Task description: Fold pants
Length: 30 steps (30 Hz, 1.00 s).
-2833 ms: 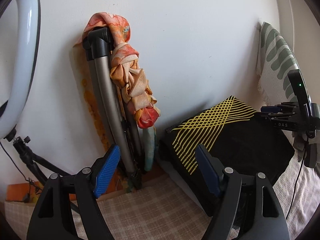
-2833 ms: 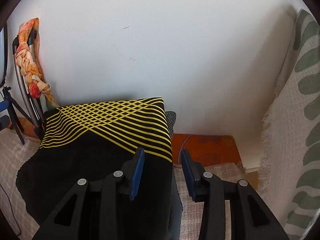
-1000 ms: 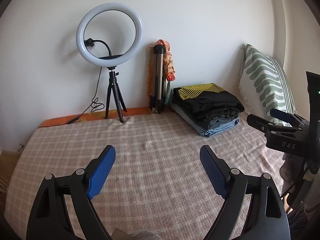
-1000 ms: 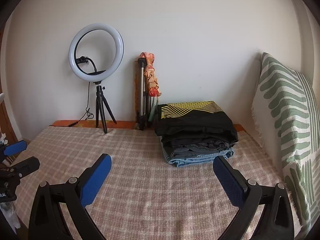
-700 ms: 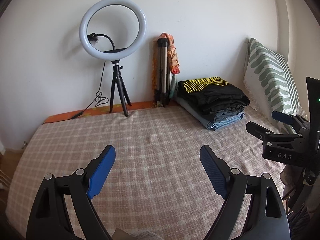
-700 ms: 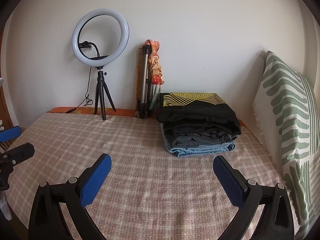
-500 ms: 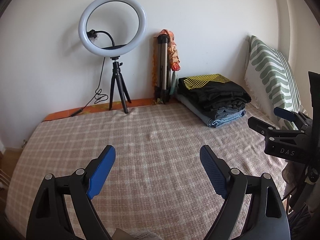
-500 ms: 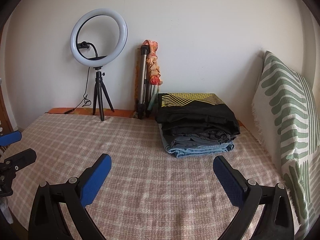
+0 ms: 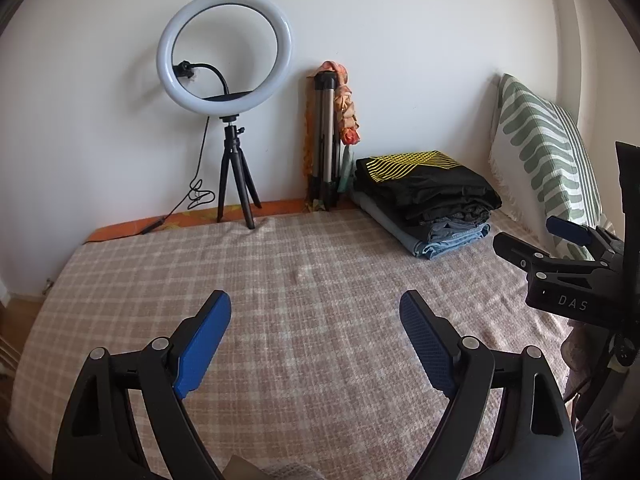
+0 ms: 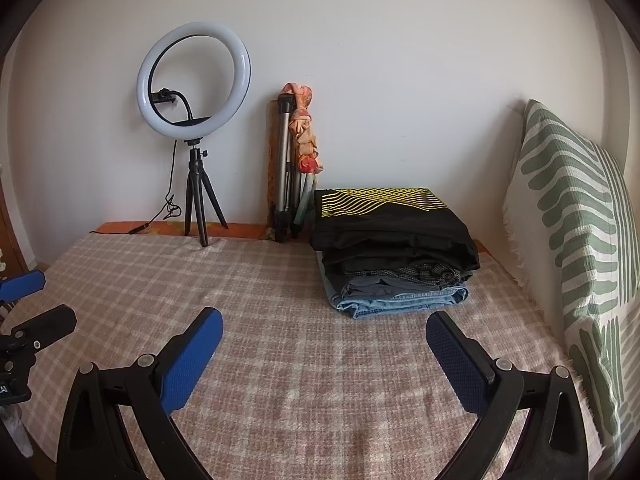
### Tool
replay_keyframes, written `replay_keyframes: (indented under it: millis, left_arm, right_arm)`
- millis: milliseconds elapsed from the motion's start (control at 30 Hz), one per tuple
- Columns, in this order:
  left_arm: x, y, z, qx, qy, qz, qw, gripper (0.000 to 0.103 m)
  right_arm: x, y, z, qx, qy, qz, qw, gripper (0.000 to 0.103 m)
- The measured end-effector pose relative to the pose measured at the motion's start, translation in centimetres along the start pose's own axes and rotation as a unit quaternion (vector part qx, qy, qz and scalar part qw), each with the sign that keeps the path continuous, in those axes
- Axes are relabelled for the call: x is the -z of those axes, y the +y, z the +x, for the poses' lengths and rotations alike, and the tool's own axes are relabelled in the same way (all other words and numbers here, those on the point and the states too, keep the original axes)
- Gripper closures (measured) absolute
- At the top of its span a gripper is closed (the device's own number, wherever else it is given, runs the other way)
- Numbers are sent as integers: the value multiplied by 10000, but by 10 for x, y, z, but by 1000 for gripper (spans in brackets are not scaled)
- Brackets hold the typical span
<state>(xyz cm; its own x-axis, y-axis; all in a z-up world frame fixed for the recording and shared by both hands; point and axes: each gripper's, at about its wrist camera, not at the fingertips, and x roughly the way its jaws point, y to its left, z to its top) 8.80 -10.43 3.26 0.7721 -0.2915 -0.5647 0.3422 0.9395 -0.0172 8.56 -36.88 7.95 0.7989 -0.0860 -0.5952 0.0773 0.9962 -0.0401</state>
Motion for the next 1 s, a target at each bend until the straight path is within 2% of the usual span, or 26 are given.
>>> replay_keyframes:
  millis: [1000]
  left_arm:
    - [-1,-5,1,36,13,-14,10000,16]
  right_arm:
    - [1,-1,1,-5,20,17,10000,0]
